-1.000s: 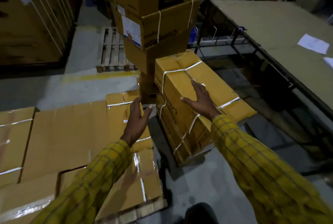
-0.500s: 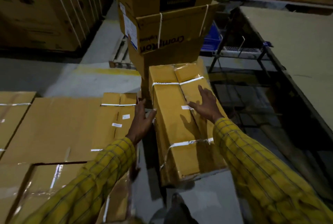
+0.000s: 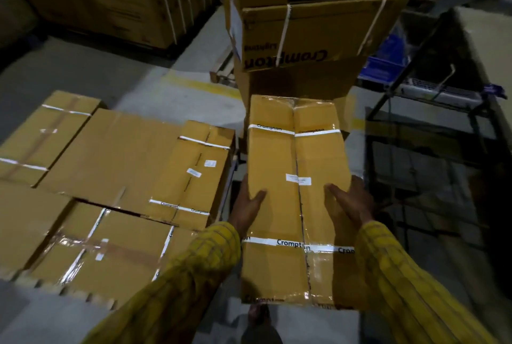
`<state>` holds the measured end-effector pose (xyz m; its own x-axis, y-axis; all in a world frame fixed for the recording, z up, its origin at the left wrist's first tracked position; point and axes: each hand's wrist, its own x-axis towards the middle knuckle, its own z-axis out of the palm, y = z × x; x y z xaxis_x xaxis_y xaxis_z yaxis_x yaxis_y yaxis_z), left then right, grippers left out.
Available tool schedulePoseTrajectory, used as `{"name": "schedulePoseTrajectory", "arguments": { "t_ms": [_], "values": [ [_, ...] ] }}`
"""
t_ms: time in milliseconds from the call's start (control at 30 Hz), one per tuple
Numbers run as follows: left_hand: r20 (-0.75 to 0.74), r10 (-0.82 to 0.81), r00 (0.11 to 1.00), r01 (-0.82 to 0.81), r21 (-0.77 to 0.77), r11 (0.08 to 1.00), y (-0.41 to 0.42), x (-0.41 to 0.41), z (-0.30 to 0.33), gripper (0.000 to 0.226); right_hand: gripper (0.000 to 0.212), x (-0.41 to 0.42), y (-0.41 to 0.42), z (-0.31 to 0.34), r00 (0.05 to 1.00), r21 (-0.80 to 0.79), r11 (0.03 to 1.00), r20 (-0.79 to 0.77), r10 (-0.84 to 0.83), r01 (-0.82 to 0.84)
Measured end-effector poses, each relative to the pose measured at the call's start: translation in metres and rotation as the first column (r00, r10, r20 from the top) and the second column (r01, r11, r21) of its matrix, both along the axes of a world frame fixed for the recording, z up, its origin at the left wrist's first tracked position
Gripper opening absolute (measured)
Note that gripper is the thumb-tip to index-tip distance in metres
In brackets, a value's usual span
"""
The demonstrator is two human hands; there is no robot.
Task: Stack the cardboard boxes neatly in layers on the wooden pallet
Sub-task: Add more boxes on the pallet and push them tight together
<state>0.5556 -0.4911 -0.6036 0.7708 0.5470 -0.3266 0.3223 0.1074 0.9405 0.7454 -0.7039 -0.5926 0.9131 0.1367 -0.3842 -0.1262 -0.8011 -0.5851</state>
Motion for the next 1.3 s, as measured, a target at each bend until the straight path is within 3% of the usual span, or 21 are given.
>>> {"name": "schedulePoseTrajectory", "arguments": {
  "t_ms": [367, 667, 867, 1100, 1300],
  "values": [
    [0.057, 0.240, 0.969, -0.219, -0.251, 0.943, 0.048, -0.092, 0.005, 0.061, 0.072, -0.061, 0.096, 0.069, 0.970, -0.009, 0.975, 0.097, 0.223, -0.223],
    [0.088, 0.390, 0.916, -0.369, -0.193, 0.909, 0.179, -0.209, 0.023, 0.070, 0.066, -0.160, 0.262, 0.079, 0.928, 0.069, 0.928, 0.094, 0.360, -0.367],
    [0.079, 0.513, 0.855, -0.510, -0.058, 0.858, 0.262, -0.313, 0.009, 0.079, 0.063, -0.248, 0.393, 0.047, 0.899, 0.213, 0.878, 0.012, 0.437, -0.429],
    [0.041, 0.711, 0.702, -0.712, 0.024, 0.701, 0.279, -0.391, -0.054, 0.089, 0.029, -0.322, 0.500, -0.007, 0.774, 0.197, 0.765, -0.048, 0.632, -0.613],
    [-0.057, 0.810, 0.584, -0.811, -0.051, 0.582, 0.253, -0.406, -0.119, 0.099, 0.041, -0.333, 0.544, -0.074, 0.597, 0.152, 0.610, -0.129, 0.792, -0.777]
  ]
}}
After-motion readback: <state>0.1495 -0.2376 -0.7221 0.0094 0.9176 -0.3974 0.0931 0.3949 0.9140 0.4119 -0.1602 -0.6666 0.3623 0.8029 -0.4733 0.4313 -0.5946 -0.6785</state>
